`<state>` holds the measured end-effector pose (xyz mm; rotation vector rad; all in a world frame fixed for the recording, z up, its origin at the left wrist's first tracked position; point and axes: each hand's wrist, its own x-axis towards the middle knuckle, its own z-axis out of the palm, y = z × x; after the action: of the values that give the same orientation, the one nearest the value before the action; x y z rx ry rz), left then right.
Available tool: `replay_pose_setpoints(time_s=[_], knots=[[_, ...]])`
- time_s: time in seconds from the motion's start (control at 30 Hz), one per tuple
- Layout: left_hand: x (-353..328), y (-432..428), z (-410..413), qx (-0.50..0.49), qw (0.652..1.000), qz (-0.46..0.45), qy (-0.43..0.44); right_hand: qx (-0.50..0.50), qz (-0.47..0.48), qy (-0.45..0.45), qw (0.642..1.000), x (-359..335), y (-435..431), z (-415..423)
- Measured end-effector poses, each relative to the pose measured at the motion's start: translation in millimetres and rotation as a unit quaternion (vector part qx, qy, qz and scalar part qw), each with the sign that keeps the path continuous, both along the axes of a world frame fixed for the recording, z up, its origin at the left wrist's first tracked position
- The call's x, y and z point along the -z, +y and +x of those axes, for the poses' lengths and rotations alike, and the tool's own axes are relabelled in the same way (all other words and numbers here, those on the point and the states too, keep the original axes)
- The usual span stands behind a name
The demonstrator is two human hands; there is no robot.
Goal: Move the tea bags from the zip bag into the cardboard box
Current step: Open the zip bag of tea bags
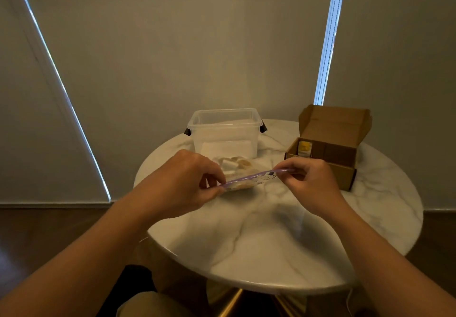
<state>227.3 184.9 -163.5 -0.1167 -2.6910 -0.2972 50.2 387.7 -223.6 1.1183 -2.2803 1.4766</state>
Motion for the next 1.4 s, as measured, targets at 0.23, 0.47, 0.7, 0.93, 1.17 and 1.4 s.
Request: replay_pose_setpoints(time_s=[0.23,0.47,0.7,0.93,1.17,1.4], knots=[[-4.6,-17.9,19.2,-0.041,0.994,0.021,-0.100,0.010,-0.022,-0.021,0.999,8.9,-6.2,-2.4],[-10.5,-17.5,9.9,-0.026,0.992,0.065,-0.101,0.116,-0.112,-0.128,0.979,29.9,-8.2,18.4],[-14.5,-12.4,-6.9,-0.010,0.984,0.112,-0.135,-0.026,-0.054,-0.319,0.946,20.5,-18.9,84.5],[-15.4,-1.1,-17.5,0.002,0.975,0.141,-0.171,-0.155,-0.074,-0.374,0.911,6.1,-45.8,105.9],[-17.4,-2.9,-20.7,0.018,0.961,0.183,-0.205,-0.183,-0.110,-0.415,0.885,8.5,-47.3,104.2],[-18.4,-4.7,-21.5,-0.010,0.956,0.203,-0.210,-0.167,-0.116,-0.447,0.871,10.2,-48.6,98.9]])
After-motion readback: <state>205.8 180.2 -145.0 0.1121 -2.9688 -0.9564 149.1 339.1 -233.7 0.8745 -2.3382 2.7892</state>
